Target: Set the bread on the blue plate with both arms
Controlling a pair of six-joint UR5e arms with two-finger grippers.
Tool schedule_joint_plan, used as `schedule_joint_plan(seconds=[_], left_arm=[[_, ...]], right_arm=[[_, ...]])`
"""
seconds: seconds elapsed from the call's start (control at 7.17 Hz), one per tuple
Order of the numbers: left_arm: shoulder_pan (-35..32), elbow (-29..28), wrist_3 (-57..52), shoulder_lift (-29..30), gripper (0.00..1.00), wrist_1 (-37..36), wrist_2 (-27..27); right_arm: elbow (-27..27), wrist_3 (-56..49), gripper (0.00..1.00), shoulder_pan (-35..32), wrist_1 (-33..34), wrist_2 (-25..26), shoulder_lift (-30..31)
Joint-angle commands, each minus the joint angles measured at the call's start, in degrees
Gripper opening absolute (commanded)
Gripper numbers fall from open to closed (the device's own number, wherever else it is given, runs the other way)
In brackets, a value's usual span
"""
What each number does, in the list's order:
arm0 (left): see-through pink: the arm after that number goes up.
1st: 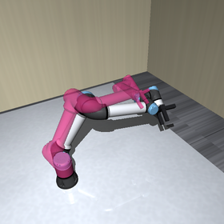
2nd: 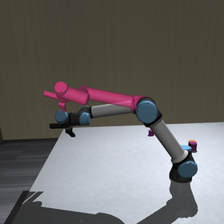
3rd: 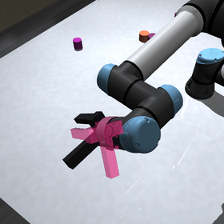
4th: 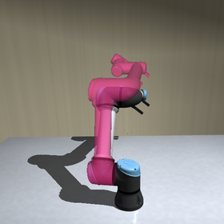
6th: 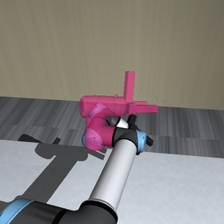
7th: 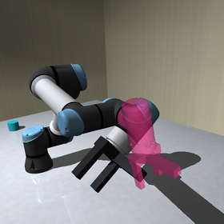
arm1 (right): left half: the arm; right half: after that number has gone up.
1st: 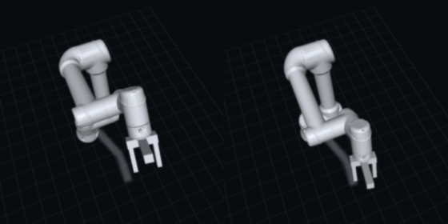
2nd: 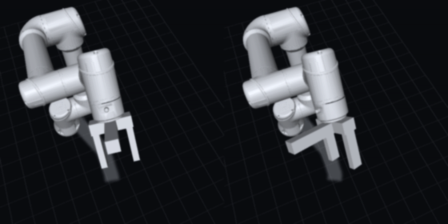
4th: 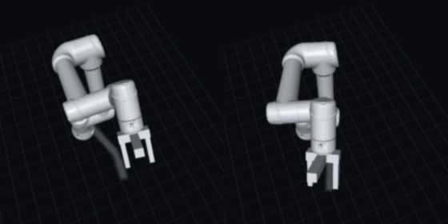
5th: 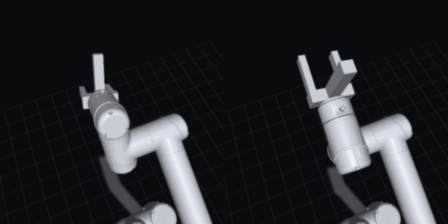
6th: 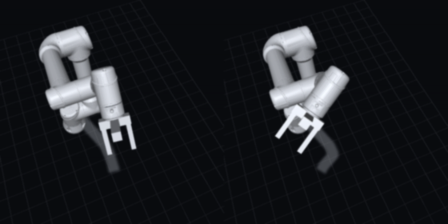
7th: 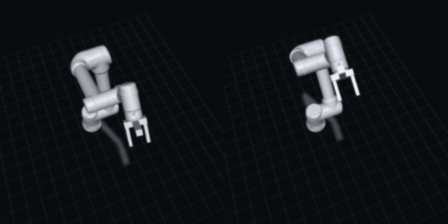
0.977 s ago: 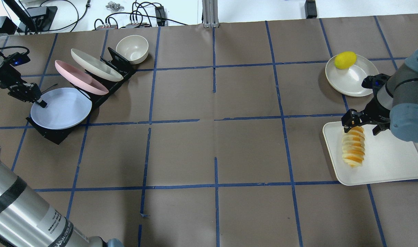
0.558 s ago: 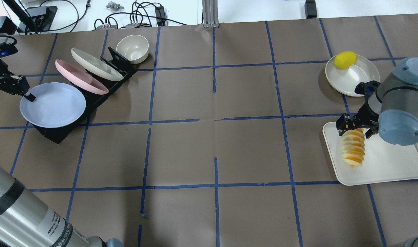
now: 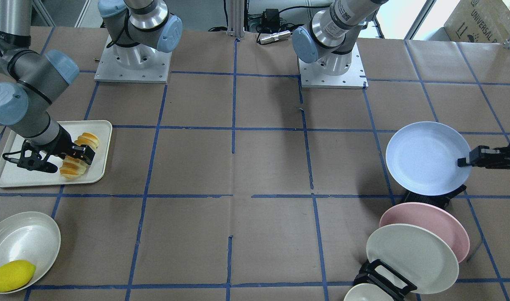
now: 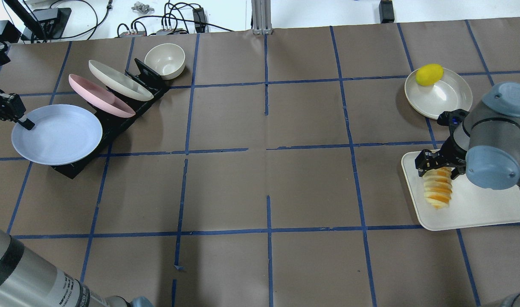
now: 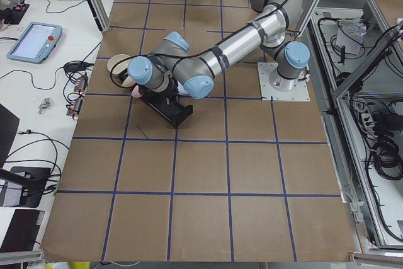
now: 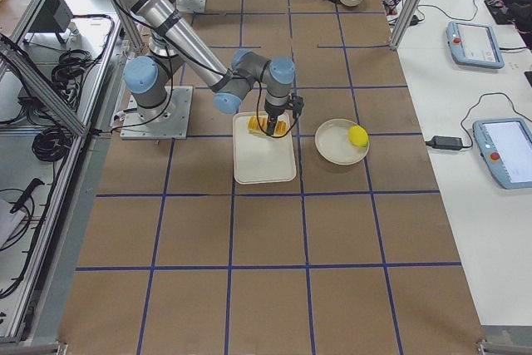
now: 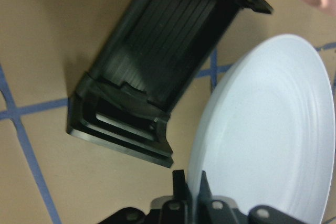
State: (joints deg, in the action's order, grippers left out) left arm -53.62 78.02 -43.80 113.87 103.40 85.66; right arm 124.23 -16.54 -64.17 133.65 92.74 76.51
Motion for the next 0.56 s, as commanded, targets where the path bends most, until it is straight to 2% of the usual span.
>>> schedule_joint_plan(seconds=[0.0, 0.28, 0.42], left_arm=[[-2.87, 13.59, 8.16, -11.34, 0.03, -0.48, -0.92], [-13.03, 17.16, 14.5, -14.36, 0.03, -2.23, -3.28], [-17.61, 18.04, 17.76, -13.94, 0.03, -4.68, -5.3]], right_arm=[[0.04, -0.42, 0.05, -0.16, 0.21, 0.07, 0.22], [-0.91, -1.38, 0.05, -0.16, 0.12, 0.6, 1.53], [-2.58, -1.92, 0.05, -0.25, -2.92, 0.6, 5.02]])
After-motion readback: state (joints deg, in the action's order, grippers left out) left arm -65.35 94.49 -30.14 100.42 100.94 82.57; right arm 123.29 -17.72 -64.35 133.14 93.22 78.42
